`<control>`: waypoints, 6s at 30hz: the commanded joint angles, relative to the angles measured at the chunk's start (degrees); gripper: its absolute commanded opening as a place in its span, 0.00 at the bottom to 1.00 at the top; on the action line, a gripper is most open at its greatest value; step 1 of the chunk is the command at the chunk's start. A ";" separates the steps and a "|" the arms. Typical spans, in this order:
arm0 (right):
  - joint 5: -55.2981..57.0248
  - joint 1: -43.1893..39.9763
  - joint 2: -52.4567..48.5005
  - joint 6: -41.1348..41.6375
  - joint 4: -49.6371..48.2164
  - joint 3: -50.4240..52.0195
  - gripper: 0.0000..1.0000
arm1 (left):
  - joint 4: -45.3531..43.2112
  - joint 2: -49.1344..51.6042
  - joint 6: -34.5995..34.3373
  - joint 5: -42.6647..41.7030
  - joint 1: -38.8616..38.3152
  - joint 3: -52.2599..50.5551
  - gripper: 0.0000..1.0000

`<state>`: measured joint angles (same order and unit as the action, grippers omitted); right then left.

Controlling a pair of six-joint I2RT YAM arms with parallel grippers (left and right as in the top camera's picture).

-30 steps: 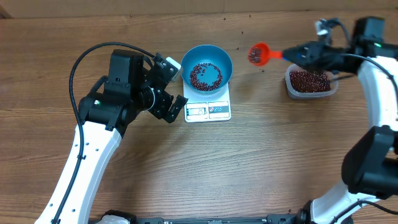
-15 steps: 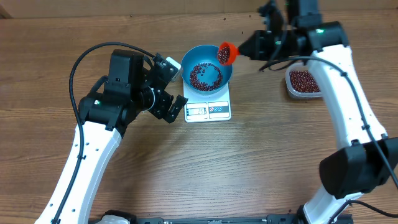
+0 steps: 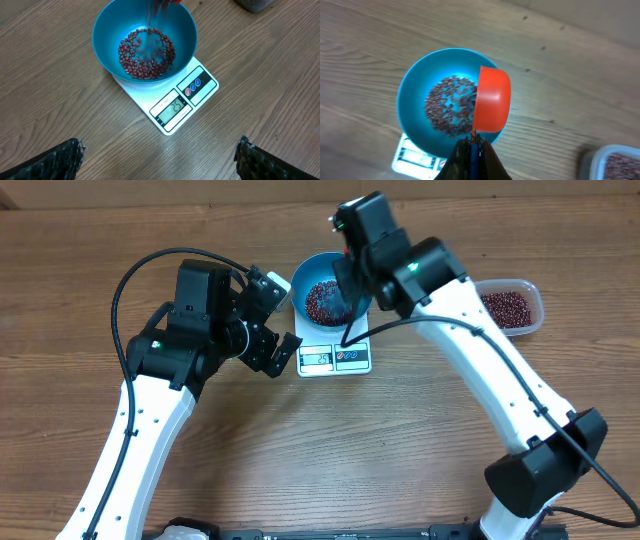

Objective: Scoop item into bowl and weigh 150g on scale
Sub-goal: 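Tip the red scoop over the teal bowl to pour beans, then return the right gripper to the tub and dip the scoop into beans, then carry the filled scoop with the right gripper over the teal bowl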

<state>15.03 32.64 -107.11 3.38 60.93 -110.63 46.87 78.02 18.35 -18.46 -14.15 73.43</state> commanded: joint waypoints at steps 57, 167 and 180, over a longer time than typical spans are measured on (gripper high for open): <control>-18.62 -46.23 3.87 -5.18 11.41 4.28 0.04 | -0.17 0.31 -0.37 -0.46 0.26 -0.22 1.00; -37.51 -18.86 -4.63 -1.18 5.81 -3.52 0.04 | -0.17 0.31 -0.37 -0.46 0.26 -0.22 1.00; -11.10 -5.25 -3.48 -1.25 2.25 -3.89 0.04 | -0.17 0.31 -0.37 -0.46 0.26 -0.22 1.00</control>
<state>-5.04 25.47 -113.89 1.56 64.05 -112.60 46.87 78.02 18.35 -18.46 -14.15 73.43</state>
